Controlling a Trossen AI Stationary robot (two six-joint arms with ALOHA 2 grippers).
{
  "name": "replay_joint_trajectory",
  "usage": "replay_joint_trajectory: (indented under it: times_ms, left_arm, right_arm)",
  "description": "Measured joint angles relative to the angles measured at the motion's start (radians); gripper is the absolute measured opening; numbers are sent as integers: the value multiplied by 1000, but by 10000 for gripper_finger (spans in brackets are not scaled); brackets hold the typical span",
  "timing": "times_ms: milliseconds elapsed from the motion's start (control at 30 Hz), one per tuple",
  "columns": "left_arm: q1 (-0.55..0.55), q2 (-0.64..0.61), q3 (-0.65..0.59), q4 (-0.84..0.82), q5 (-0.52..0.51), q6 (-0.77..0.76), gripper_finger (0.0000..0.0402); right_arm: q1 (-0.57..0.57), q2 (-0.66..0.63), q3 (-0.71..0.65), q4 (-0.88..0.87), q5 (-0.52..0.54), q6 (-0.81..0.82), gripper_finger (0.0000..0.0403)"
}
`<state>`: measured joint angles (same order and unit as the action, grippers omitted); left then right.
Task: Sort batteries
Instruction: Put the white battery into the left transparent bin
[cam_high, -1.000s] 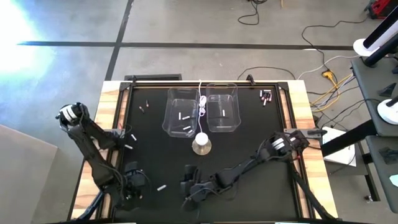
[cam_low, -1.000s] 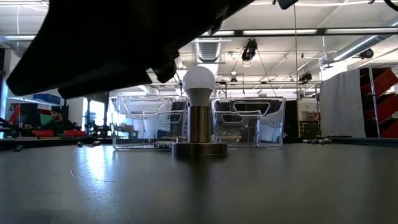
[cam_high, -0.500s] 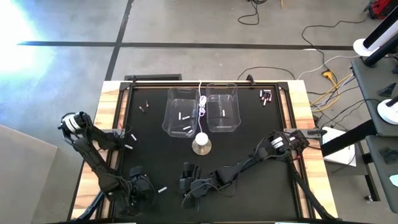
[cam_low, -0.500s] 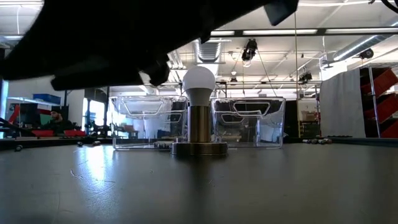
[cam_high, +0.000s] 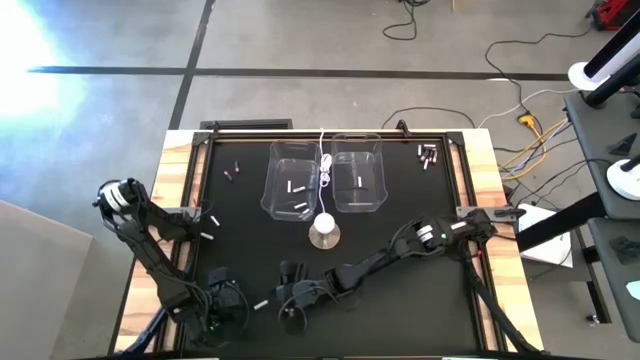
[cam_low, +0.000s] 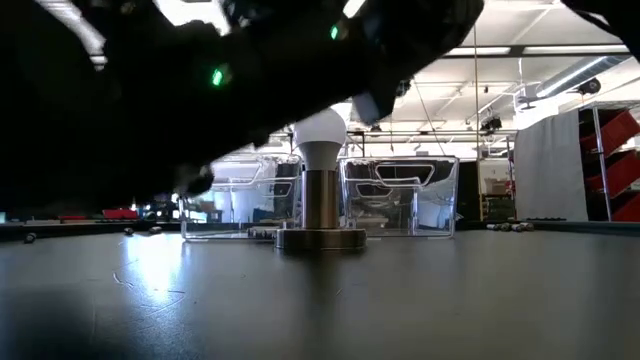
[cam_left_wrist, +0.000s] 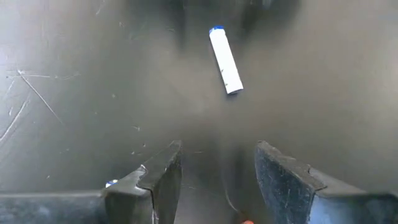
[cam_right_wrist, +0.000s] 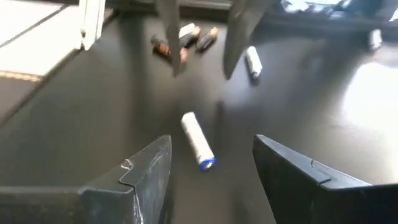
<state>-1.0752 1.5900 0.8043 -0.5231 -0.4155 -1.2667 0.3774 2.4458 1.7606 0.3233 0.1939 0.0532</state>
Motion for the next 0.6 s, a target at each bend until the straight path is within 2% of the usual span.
replay_joint_trajectory:
  times_ms: [267,433,600]
  left_arm:
    - [3,13,-1,0,-5,-3,178]
    - [3,12,-1,-6,-2,-2,178]
    - [3,6,0,-18,21,0,178]
  right_arm:
    - [-24,90,98,0,-75,-21,219]
    - [-49,168,195,-8,-199,0,219]
    - [-52,226,300,-127,-216,-19,212]
